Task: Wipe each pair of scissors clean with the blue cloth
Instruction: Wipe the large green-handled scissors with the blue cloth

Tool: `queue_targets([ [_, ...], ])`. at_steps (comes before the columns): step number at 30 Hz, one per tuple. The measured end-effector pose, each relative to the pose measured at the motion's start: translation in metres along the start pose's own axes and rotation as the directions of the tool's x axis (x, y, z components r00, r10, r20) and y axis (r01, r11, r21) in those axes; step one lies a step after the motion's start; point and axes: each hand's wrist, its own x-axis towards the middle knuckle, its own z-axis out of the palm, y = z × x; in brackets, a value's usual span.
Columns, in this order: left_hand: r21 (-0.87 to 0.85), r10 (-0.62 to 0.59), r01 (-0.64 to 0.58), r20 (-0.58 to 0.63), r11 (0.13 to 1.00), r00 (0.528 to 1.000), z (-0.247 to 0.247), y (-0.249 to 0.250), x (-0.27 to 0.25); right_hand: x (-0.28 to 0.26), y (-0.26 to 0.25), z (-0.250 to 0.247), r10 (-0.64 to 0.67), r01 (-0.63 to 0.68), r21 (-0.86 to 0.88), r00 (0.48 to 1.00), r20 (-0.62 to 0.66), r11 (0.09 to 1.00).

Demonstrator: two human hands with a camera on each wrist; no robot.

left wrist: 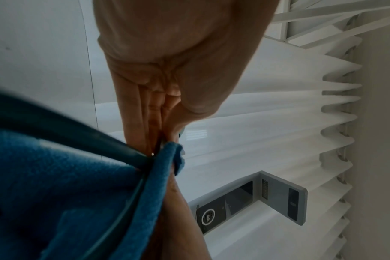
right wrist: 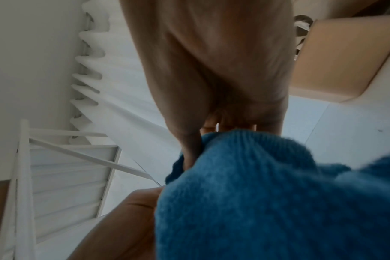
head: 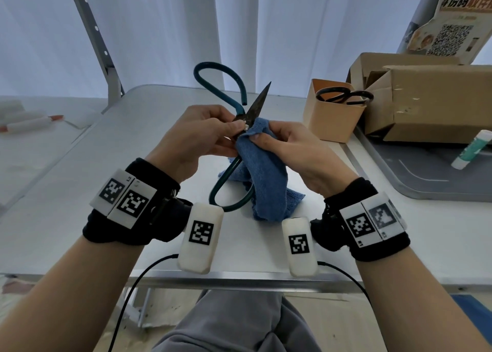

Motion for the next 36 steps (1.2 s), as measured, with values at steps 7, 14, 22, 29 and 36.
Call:
queue_targets([
  [7, -0.068, -0.03, 0.028, -0.024, 0.997, 0.999, -0.002, 0.001, 0.003, -0.001, -0.003, -0.001, -0.039, 0.038, 0.028, 0.999, 0.016, 0.999],
  [14, -0.142, -0.062, 0.055, -0.042, 0.988, 0.997, -0.013, -0.003, 0.005, -0.007, 0.0, -0.008, -0.008, 0.012, -0.042, 0.996, 0.083, 0.999],
  [22, -0.13, -0.049, 0.037, -0.088, 0.991, 0.995, -0.023, -0.001, 0.007, -0.008, 0.0, -0.019, 0.004, 0.016, -0.148, 0.991, 0.132, 0.989],
  [29, 0.003, 0.001, -0.001, -0.123, 1.0, 0.992, -0.042, 0.008, 0.005, -0.001, -0.001, -0.033, -0.002, 0.005, 0.014, 0.986, -0.167, 1.0],
  [36, 0.05, 0.013, -0.011, -0.038, 0.999, 0.999, -0.018, 0.012, 0.003, 0.013, -0.016, 0.005, -0.039, 0.043, 0.029, 0.993, -0.107, 0.999],
])
